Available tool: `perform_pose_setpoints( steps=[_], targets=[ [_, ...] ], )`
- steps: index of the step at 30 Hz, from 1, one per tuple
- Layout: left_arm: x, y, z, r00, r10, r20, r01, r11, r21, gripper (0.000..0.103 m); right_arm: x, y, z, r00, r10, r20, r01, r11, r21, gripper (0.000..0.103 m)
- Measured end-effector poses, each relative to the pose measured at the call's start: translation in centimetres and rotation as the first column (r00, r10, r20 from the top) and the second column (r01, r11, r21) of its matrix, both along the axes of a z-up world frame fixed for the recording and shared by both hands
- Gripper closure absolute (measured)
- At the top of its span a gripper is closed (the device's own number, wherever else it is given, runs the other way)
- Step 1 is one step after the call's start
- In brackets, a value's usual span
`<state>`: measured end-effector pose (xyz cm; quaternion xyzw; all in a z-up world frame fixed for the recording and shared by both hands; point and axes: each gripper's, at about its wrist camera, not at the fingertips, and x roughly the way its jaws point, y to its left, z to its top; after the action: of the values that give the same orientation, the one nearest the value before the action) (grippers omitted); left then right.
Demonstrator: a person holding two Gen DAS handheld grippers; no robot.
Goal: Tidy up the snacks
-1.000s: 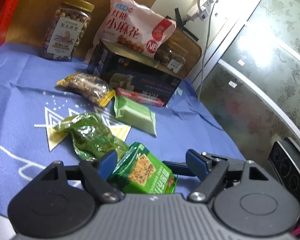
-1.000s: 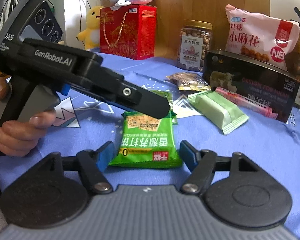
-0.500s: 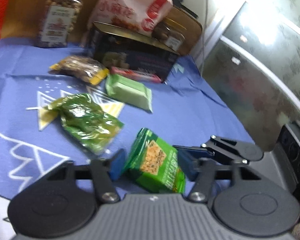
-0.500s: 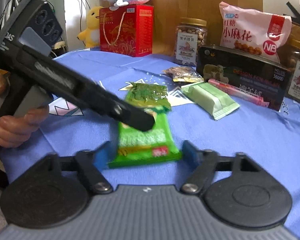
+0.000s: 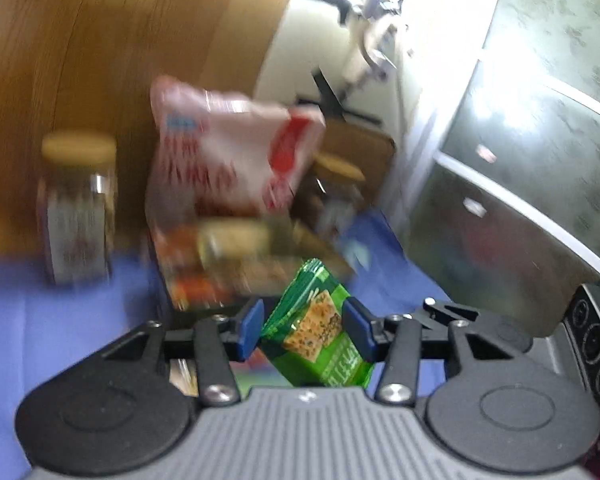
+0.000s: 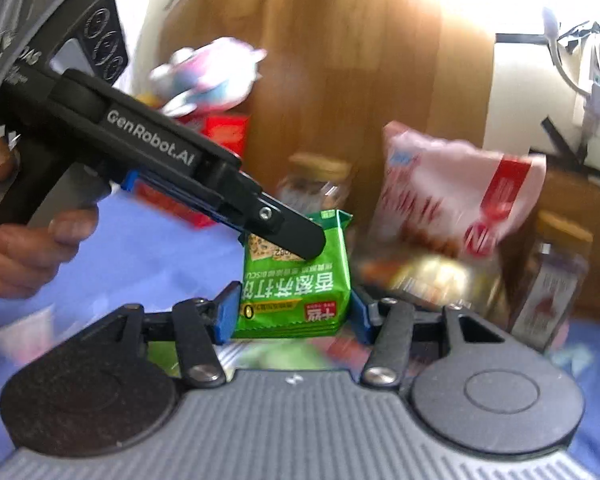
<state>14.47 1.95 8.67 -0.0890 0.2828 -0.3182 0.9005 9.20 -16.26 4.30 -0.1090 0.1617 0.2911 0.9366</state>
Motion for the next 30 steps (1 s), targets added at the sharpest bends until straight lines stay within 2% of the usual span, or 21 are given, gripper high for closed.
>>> perform_pose_setpoints(
  steps=[5, 6, 8, 9, 11, 13, 15, 17, 20, 24, 27, 30],
  targets=[
    [7.5, -1.2, -0.5, 0.996, 0.087, -0.026, -0.087, 0.996, 0.021, 0.054, 7.6, 0.7, -0.5, 0.998, -0.05, -0.029, 0.051, 0.999, 0.001, 0.044],
    [8.5, -1.3, -1.1, 0.994, 0.099, -0.037, -0.098, 0.995, 0.028, 0.053, 8.5, 0.8, -1.0, 0.997, -0.063, -0.038, 0.063, 0.998, -0.003, 0.043],
    [10.2, -1.8, -2.5, 0.99, 0.127, -0.065, -0.122, 0.99, 0.064, 0.055, 10.1, 1.3, -2.1, 0.995, -0.087, -0.056, 0.086, 0.996, -0.026, 0.034],
    [10.8, -1.8, -3.1, 0.987, 0.142, -0.076, -0.135, 0.987, 0.089, 0.052, 10.3, 1.3, -2.4, 0.994, -0.095, -0.049, 0.094, 0.995, -0.023, 0.03],
    [11.4, -2.3, -4.0, 0.982, 0.161, -0.101, -0.147, 0.98, 0.132, 0.052, 10.2, 1.3, -2.5, 0.993, -0.108, -0.038, 0.107, 0.994, -0.018, 0.029],
    [10.7, -1.3, -3.8, 0.984, 0.153, -0.091, -0.144, 0.985, 0.098, 0.052, 8.9, 1.0, -2.1, 0.992, -0.124, -0.003, 0.124, 0.992, -0.005, 0.029],
    [8.9, 0.9, -2.8, 0.985, 0.163, -0.056, -0.162, 0.986, 0.027, 0.052, 6.9, 0.6, -1.7, 0.993, -0.115, 0.024, 0.114, 0.993, 0.028, 0.029],
    [6.3, 3.8, -1.9, 0.979, 0.202, -0.031, -0.203, 0.978, -0.052, 0.048, 4.9, 0.2, -1.4, 0.997, -0.071, 0.001, 0.071, 0.995, 0.075, 0.03],
    [3.2, 6.7, -2.2, 0.961, 0.273, -0.032, -0.275, 0.957, -0.092, 0.047, 3.6, 0.9, -2.3, 0.996, 0.025, -0.082, -0.017, 0.996, 0.093, 0.03],
    [0.0, 9.6, -5.1, 0.931, 0.344, -0.121, -0.356, 0.929, -0.101, 0.047, 4.1, 3.9, -4.6, 0.986, 0.049, -0.157, -0.051, 0.999, -0.008, 0.031],
    [-1.2, 10.8, -7.4, 0.911, 0.368, -0.184, -0.393, 0.912, -0.12, 0.047, 5.9, 5.0, -5.5, 0.977, 0.032, -0.209, -0.04, 0.999, -0.031, 0.029],
    [-1.1, 11.2, -9.0, 0.903, 0.372, -0.216, -0.402, 0.909, -0.115, 0.047, 6.9, 5.7, -6.3, 0.964, 0.021, -0.265, -0.032, 0.999, -0.037, 0.03]
  ],
)
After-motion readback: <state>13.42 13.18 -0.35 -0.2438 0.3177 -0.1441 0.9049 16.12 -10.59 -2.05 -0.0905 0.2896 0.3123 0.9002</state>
